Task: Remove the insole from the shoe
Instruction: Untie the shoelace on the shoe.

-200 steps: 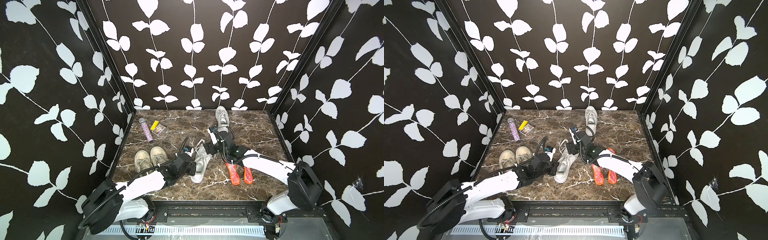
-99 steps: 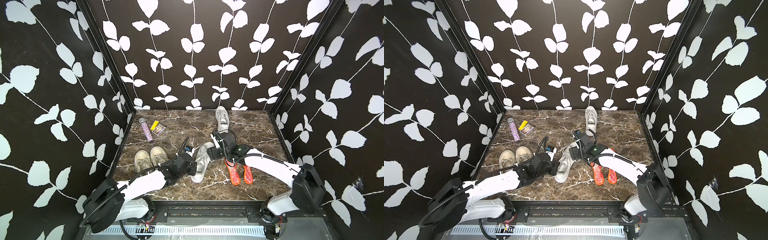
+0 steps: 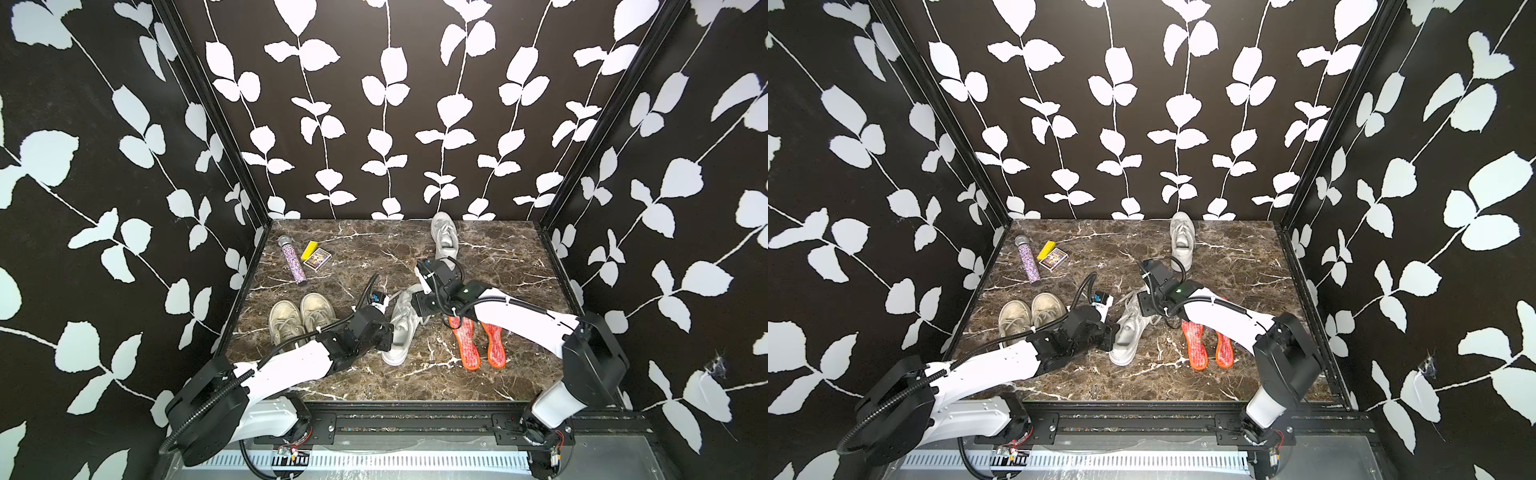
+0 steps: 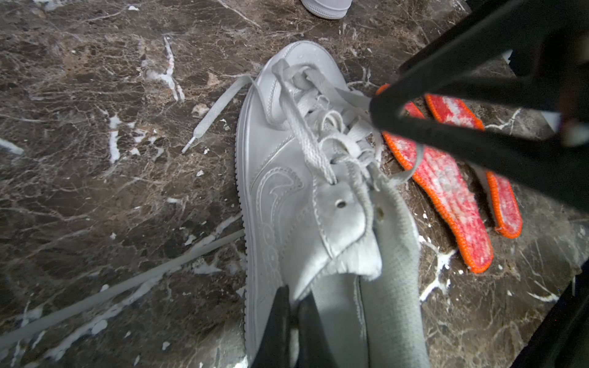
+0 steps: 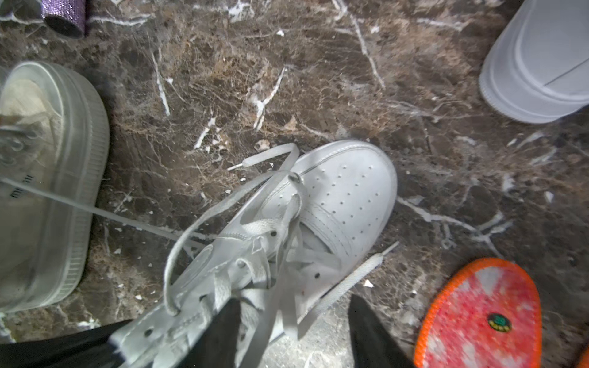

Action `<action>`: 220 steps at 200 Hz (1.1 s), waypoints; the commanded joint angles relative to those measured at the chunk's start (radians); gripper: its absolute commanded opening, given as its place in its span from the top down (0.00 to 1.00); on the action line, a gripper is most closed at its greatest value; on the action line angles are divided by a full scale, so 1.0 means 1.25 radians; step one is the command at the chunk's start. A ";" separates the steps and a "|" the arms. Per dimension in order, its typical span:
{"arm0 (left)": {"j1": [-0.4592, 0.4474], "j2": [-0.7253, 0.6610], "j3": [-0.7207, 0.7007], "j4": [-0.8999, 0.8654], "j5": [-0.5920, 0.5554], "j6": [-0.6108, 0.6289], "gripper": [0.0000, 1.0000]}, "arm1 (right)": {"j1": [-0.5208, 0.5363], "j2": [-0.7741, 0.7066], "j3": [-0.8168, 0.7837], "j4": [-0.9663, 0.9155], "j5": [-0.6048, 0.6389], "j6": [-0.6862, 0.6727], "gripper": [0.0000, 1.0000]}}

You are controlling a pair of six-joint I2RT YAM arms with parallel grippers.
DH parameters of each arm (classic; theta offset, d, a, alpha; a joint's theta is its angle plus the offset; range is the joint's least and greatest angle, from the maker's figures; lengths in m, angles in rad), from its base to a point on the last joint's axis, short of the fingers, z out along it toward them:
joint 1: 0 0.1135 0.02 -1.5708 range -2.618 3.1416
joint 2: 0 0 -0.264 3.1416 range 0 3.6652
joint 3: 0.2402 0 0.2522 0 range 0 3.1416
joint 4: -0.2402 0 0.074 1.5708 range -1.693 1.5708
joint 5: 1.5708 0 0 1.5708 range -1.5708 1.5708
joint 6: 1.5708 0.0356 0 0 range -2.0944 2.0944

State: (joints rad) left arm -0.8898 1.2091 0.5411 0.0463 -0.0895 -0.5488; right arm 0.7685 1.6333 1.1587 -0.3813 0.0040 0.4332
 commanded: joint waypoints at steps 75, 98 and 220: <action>-0.005 -0.040 0.009 -0.082 -0.130 -0.053 1.00 | 0.004 -0.057 -0.032 -0.156 0.276 0.026 1.00; -0.005 -0.051 0.004 -0.087 -0.146 -0.060 1.00 | 0.004 -0.072 -0.051 -0.155 0.332 0.038 1.00; -0.010 -0.070 0.005 0.019 0.075 0.045 1.00 | 0.003 -0.197 -0.138 0.246 0.087 -0.093 1.00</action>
State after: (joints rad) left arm -0.9043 1.1427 0.5453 0.0006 -0.0814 -0.5533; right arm 0.7898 1.3926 0.9977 -0.2073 0.1772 0.3981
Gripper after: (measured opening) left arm 0.062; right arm 0.047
